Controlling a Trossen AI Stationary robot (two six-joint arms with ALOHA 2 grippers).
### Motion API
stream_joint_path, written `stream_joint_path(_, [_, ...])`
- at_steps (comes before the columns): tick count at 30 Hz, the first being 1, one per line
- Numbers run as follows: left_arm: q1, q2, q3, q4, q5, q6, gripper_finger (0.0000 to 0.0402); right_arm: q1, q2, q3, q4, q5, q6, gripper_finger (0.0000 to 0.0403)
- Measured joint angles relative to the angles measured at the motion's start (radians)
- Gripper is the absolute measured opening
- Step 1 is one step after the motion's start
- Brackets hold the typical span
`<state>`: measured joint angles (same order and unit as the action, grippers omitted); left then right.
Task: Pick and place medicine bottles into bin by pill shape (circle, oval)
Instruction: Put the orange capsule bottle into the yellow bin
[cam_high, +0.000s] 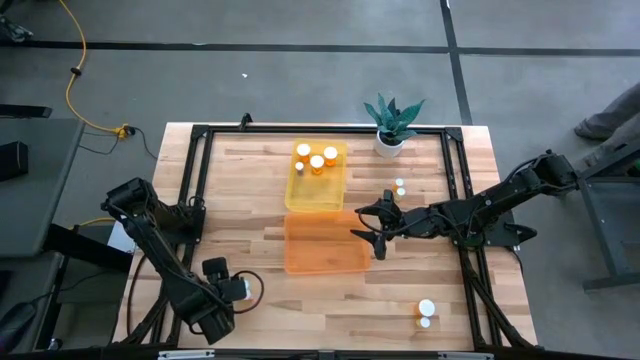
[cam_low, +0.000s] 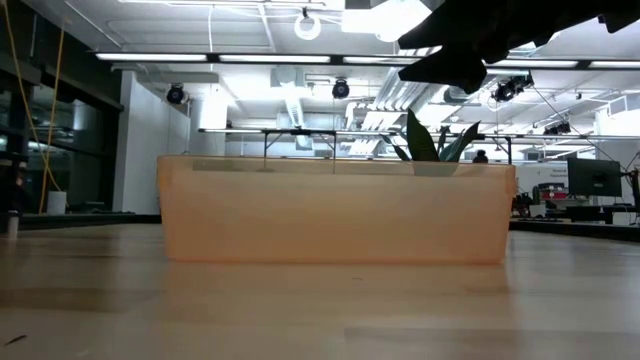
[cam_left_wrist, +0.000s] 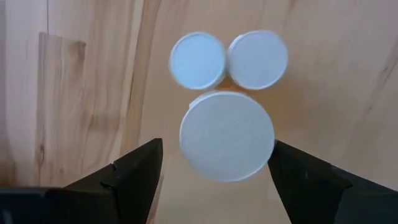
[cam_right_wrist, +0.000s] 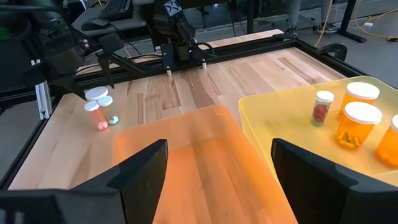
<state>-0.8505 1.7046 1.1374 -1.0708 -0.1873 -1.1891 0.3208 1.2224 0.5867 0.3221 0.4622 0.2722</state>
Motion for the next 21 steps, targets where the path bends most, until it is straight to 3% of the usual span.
stream_joint_path(10, [0.008,0.000,-0.003,0.029,0.000,0.039,0.0265,0.000,0.000,0.000,-0.001,0.000,0.000,0.0279])
stream_joint_path(21, [0.026,-0.001,-0.003,0.027,0.001,0.068,0.0186,0.000,0.000,0.000,-0.001,0.000,0.000,0.0279])
